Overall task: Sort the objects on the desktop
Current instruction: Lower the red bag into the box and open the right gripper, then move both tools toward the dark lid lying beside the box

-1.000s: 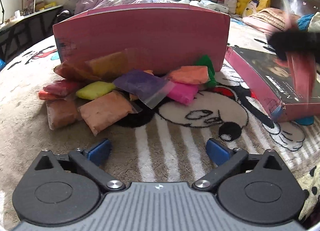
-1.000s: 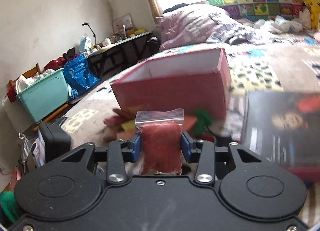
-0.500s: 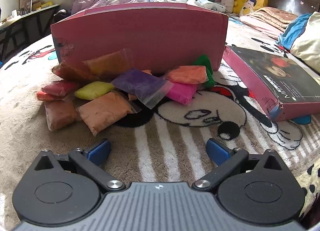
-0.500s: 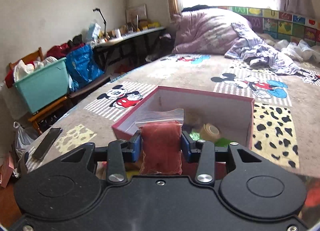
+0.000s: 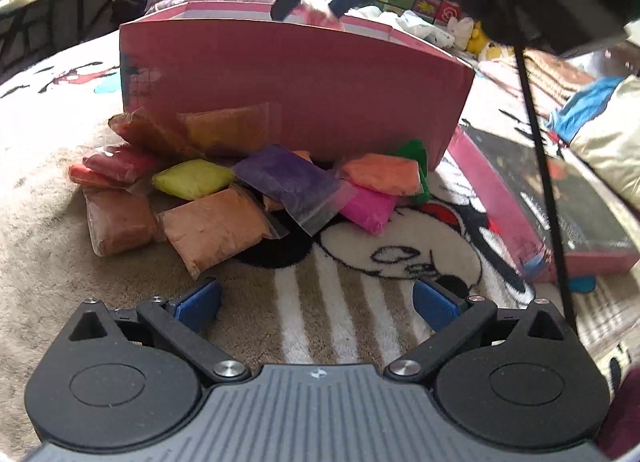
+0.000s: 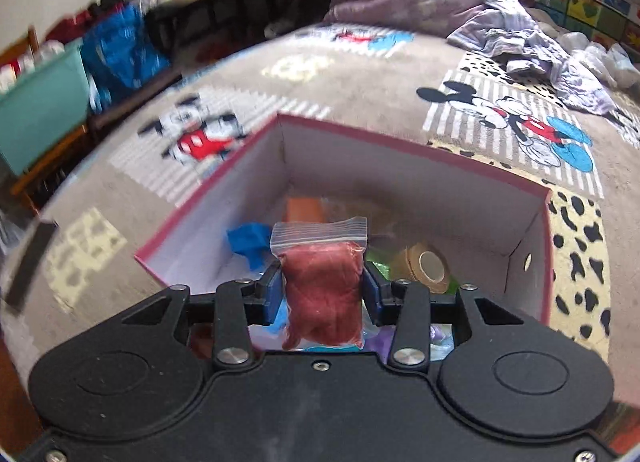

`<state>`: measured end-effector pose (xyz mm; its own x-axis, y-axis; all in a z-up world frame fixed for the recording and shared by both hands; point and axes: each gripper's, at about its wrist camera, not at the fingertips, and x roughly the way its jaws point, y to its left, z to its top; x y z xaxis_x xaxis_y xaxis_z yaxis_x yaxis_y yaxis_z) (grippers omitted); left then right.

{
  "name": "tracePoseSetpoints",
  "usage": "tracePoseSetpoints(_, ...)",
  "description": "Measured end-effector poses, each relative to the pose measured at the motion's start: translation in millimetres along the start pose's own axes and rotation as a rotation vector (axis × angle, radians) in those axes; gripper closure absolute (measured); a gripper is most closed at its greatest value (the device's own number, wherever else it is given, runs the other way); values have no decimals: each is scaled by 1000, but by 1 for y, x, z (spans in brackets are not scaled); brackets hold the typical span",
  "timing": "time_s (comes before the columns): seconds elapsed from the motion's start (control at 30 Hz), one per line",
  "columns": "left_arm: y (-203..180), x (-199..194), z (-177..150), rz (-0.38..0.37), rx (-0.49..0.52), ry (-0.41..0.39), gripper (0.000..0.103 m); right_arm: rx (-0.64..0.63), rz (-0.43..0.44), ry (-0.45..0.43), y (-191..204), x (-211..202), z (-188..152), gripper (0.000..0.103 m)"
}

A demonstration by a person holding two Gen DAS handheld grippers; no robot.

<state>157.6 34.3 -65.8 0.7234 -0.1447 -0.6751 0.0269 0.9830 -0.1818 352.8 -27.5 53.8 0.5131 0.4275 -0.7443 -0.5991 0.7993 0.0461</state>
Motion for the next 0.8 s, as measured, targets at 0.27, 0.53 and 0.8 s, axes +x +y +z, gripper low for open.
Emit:
tracePoseSetpoints(0.27, 4, 0, 1, -15, 6, -4, 0, -15, -69, 36, 2, 33, 20, 54)
tracePoseSetpoints(0.53, 3, 0, 1, -15, 7, -10, 0, 75, -51, -69, -8, 3, 3, 40)
tracePoseSetpoints(0.8, 0, 0, -2, -5, 20, -20, 0, 254, 73, -296, -21, -92, -79, 31)
